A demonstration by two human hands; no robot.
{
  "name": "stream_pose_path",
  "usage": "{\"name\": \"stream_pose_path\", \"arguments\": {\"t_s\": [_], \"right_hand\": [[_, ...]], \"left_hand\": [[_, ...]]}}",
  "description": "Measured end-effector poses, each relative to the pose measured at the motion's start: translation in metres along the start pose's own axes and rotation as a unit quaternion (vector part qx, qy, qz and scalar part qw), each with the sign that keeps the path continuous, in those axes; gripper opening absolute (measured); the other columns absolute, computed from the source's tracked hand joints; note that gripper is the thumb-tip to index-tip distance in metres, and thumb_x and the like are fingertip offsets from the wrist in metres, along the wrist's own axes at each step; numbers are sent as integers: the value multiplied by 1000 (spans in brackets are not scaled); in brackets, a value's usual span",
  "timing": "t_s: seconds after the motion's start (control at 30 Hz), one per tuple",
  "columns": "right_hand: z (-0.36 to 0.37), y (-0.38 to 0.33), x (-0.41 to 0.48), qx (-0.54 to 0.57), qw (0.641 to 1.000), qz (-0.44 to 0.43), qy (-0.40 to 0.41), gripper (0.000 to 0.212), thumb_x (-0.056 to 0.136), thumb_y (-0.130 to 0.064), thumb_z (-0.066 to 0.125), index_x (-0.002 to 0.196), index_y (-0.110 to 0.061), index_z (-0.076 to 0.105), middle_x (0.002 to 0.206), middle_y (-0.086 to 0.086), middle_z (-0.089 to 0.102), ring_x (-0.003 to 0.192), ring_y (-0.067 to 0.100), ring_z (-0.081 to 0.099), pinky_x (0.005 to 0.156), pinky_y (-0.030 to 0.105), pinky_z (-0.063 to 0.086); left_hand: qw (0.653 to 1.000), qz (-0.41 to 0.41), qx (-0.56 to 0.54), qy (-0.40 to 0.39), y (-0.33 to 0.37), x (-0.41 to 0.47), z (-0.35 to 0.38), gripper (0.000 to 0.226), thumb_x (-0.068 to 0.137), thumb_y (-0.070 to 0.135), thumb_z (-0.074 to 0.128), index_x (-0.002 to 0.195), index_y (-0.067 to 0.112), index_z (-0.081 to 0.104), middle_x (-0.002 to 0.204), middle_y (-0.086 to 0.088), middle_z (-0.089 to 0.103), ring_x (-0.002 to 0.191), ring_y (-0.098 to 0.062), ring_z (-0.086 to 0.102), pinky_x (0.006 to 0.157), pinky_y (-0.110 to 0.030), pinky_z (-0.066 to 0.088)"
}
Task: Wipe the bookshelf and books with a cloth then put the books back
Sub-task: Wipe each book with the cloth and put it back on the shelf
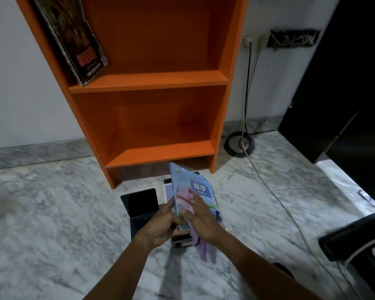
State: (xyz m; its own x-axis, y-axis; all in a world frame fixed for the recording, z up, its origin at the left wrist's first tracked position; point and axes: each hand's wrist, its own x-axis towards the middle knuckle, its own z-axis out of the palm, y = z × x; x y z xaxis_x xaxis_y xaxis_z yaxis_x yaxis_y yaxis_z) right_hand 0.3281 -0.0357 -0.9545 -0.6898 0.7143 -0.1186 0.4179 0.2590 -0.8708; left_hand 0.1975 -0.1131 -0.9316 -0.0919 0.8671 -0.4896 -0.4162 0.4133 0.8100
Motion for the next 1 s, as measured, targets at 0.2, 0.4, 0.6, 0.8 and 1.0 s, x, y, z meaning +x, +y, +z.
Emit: {"name": "stream_pose_path", "arguments": {"t_s": [0.2, 0.4, 0.6, 0.8, 1.0], "right_hand": [[-43, -61, 49, -14, 989, -69, 133, 41, 100, -60, 40, 135, -78, 29, 168, -22, 4, 156, 14, 8, 122, 55, 18], [-77, -69, 97, 153, 971, -25, 180, 44, 104, -46, 48, 145, -29, 50, 152, 4, 45, 141, 25, 43, 111, 35, 43], [-67, -57, 87, 301, 936, 83, 165, 59, 96, -47, 61, 142, -10, 56, 140, 16, 60, 121, 33, 62, 106, 51, 49], [-48, -122, 57, 171, 972, -120, 110, 43, 104, -39, 47, 146, -30, 53, 153, -5, 42, 135, 7, 43, 108, 21, 37], [-35, -89, 22, 167, 971, -140, 102, 36, 103, -41, 51, 138, -45, 57, 152, -16, 41, 135, -8, 40, 108, 19, 41]], "left_hand": [[993, 54, 47, -93, 31, -25, 11, 92, 82, -19, 59, 147, 43, 43, 128, -20, 68, 114, -45, 57, 96, -58, 41], [983, 115, 48, -135, 61, -48, 14, 99, 80, -19, 60, 154, 41, 33, 134, -22, 64, 126, -61, 48, 79, -48, 49], [983, 114, 66, -130, 81, -57, 6, 99, 77, -18, 60, 152, 41, 34, 127, -22, 68, 111, -43, 68, 66, -40, 62], [984, 152, 17, -86, 75, -46, 10, 88, 75, -17, 62, 134, 48, 59, 121, -27, 69, 109, -58, 59, 93, -56, 39], [985, 168, -4, -42, 100, -57, 2, 87, 85, -26, 46, 147, 35, 47, 117, -17, 73, 90, -32, 74, 64, -40, 63]]}}
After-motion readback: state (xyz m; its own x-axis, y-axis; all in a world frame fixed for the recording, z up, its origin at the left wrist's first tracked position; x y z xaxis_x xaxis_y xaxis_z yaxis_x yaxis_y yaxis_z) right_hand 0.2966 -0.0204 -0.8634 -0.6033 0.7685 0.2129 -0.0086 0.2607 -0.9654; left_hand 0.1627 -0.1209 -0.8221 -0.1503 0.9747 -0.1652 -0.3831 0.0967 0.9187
